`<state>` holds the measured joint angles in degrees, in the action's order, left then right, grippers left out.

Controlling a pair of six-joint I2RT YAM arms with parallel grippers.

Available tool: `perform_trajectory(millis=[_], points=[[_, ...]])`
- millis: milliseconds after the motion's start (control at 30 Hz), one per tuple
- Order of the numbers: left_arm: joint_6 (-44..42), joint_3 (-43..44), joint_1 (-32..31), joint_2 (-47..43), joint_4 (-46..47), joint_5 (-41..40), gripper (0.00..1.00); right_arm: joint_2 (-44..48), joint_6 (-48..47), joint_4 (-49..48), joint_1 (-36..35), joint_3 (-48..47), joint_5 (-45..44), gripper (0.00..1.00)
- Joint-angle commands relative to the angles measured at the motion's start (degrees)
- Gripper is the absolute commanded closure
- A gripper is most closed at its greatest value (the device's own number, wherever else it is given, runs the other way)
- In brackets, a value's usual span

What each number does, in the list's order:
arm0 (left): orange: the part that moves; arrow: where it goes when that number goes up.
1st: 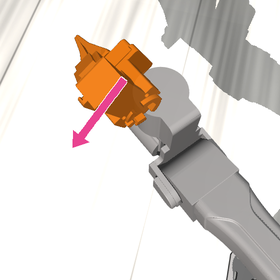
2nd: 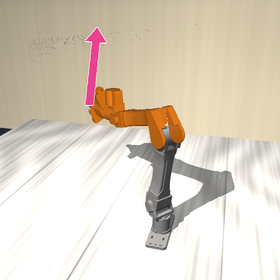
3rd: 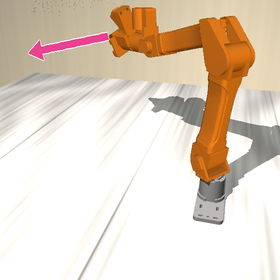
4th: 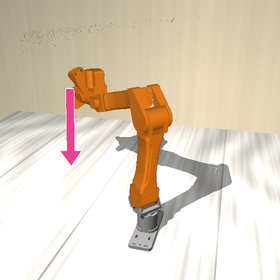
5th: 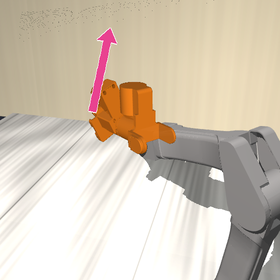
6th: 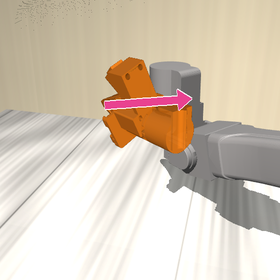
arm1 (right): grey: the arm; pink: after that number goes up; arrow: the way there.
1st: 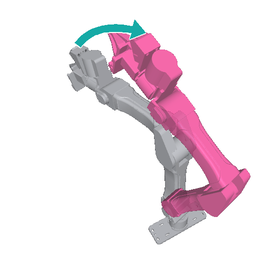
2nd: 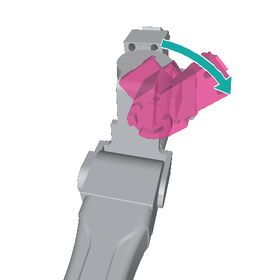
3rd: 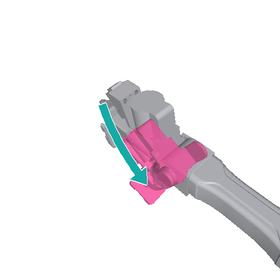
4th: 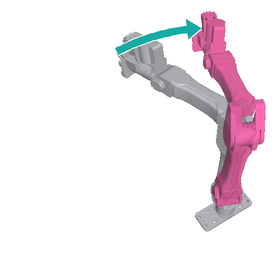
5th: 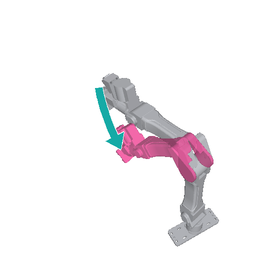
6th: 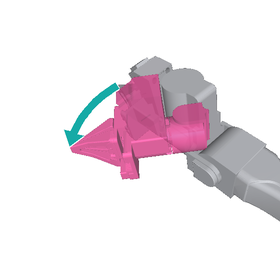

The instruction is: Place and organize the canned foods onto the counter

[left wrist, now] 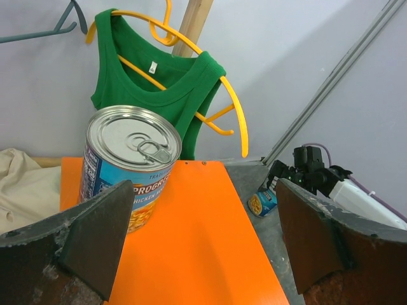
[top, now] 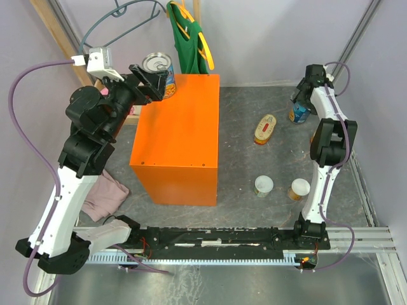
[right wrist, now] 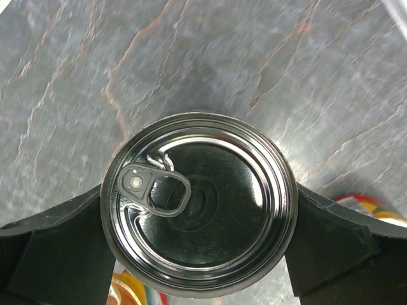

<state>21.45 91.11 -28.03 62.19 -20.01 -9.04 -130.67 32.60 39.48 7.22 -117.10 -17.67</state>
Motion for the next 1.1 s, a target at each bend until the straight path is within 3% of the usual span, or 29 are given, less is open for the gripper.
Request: perform_trajectory(millis=[0,600,1067], points=[[-1.3,-0.1,0.0,-1.6,0.0,-0.9,0.02,10.7,-0.1,-5.9,-1.9,2.2,1.7,0.99],[-2.4,-0.2,0.1,-3.4,-2.8,0.4,0.02,25.8,-3.2,-4.7,-11.0,5.3,0.5,0.99],[-1.2,-0.9,0.0,-3.7,-3.4,1.1,0.02,36.0,-7.2,-0.8,-19.6,0.1,2.1,0.99]])
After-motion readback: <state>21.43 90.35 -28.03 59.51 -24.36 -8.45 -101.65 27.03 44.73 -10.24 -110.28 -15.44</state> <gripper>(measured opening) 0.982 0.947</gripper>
